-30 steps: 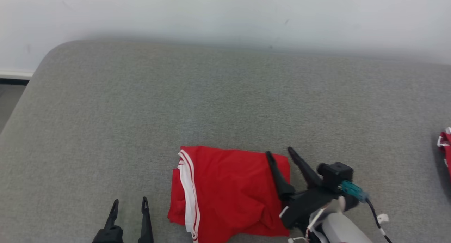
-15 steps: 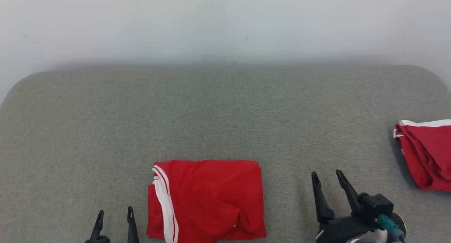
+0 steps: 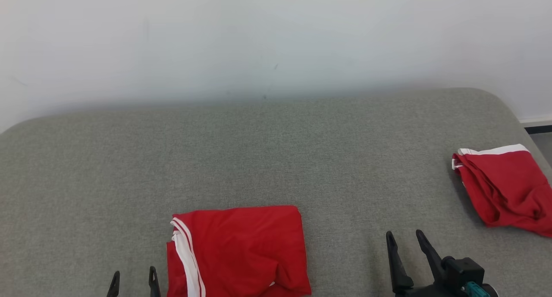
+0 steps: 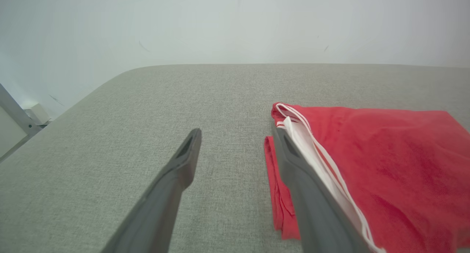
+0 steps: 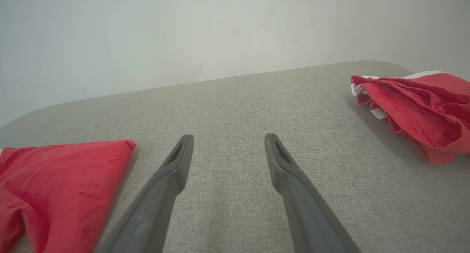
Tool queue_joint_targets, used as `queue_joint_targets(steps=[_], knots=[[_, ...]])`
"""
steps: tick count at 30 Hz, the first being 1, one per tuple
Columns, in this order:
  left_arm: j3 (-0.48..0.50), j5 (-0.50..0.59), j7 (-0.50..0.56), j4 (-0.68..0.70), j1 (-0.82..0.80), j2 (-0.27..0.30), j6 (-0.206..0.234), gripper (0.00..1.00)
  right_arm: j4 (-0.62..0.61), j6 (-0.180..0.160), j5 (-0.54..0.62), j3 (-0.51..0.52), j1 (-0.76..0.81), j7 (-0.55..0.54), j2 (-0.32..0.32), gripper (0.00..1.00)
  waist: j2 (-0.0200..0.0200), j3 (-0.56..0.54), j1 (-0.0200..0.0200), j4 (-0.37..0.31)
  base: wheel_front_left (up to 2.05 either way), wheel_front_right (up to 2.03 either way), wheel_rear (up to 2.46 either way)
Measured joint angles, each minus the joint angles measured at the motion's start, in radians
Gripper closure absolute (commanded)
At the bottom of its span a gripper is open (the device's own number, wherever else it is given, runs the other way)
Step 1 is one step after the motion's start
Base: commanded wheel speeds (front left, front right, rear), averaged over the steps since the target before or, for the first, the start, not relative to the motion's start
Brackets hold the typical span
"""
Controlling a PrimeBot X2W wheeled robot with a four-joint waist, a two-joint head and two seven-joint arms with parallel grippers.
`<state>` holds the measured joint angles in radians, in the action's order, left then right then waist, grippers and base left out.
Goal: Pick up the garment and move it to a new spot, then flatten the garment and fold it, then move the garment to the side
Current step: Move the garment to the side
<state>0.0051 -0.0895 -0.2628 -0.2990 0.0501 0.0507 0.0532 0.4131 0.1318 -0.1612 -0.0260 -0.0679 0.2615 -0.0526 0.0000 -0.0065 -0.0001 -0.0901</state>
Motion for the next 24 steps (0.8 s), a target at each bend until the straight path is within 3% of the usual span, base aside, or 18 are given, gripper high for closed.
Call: queue_joint_targets(steps=[14,24], knots=[[-0.007,0.0,0.0,0.032,0.025,0.0,0.0,0.0,0.002,0.0,-0.014,-0.02,0.007,0.0,0.0,0.0,0.0,0.006,0.0001,-0.022,0.0,0.0,0.0],[-0.068,-0.007,0.0,0.027,0.001,0.0,0.001,0.0,0.061,0.0,-0.109,-0.188,-0.075,0.0,0.001,0.0,0.0,0.042,0.0001,0.039,0.0,0.0,0.0]])
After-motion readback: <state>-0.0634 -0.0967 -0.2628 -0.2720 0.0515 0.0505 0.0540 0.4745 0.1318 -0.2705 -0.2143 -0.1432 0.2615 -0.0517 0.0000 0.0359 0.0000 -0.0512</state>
